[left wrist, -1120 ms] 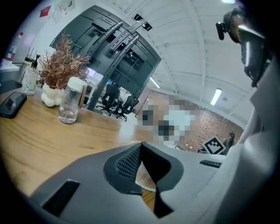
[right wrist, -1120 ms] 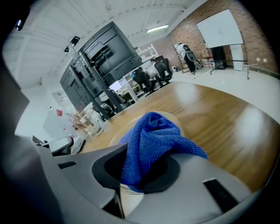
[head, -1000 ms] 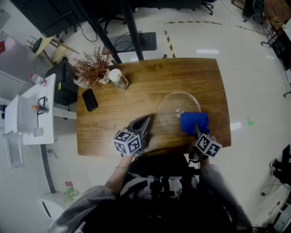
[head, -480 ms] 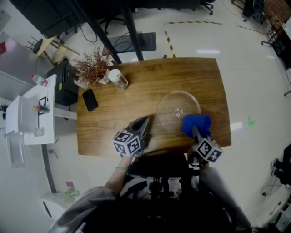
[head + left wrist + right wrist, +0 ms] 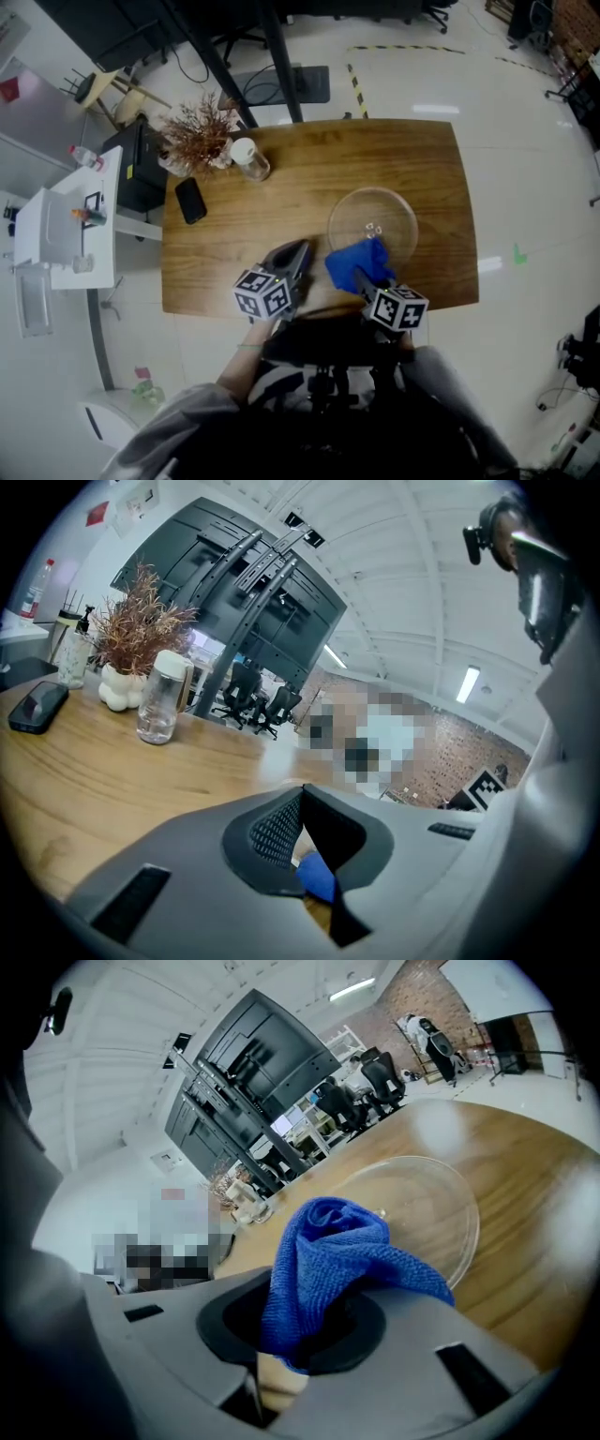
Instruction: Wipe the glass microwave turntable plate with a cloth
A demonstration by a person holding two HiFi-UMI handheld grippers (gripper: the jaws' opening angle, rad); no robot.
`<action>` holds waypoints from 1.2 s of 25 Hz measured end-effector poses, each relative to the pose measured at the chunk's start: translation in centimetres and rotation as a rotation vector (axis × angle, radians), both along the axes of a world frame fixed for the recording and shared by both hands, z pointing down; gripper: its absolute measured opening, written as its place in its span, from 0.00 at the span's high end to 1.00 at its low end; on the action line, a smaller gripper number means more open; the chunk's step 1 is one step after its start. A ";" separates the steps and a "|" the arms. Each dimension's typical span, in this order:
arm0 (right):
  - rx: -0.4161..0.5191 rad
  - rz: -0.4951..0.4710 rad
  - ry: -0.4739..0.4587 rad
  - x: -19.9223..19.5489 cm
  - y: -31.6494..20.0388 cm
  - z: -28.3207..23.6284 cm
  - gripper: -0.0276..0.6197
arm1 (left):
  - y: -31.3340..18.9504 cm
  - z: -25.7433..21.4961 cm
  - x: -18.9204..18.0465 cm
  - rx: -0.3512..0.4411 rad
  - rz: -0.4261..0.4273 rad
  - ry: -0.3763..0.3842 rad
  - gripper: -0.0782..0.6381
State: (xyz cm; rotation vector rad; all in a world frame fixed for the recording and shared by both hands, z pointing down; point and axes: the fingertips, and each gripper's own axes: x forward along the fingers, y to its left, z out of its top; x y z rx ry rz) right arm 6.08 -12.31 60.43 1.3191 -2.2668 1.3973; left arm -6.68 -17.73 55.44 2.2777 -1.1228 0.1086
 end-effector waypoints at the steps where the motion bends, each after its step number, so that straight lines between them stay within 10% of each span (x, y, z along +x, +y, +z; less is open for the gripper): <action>1: -0.016 0.025 0.003 0.7 -0.1 0.5 0.84 | 0.1 0.1 -0.1 -0.002 -0.005 0.000 0.89; 15: -0.080 0.450 0.079 14.9 3.4 1.8 0.84 | 0.1 0.8 1.3 -0.018 0.039 0.001 0.89; 21: -0.053 0.471 0.072 14.9 3.7 0.9 0.84 | 0.1 0.5 2.6 -0.015 0.078 0.001 0.89; 30: 0.226 0.406 0.055 13.0 0.0 -6.8 0.84 | -0.7 -2.4 3.3 0.031 0.093 0.044 0.89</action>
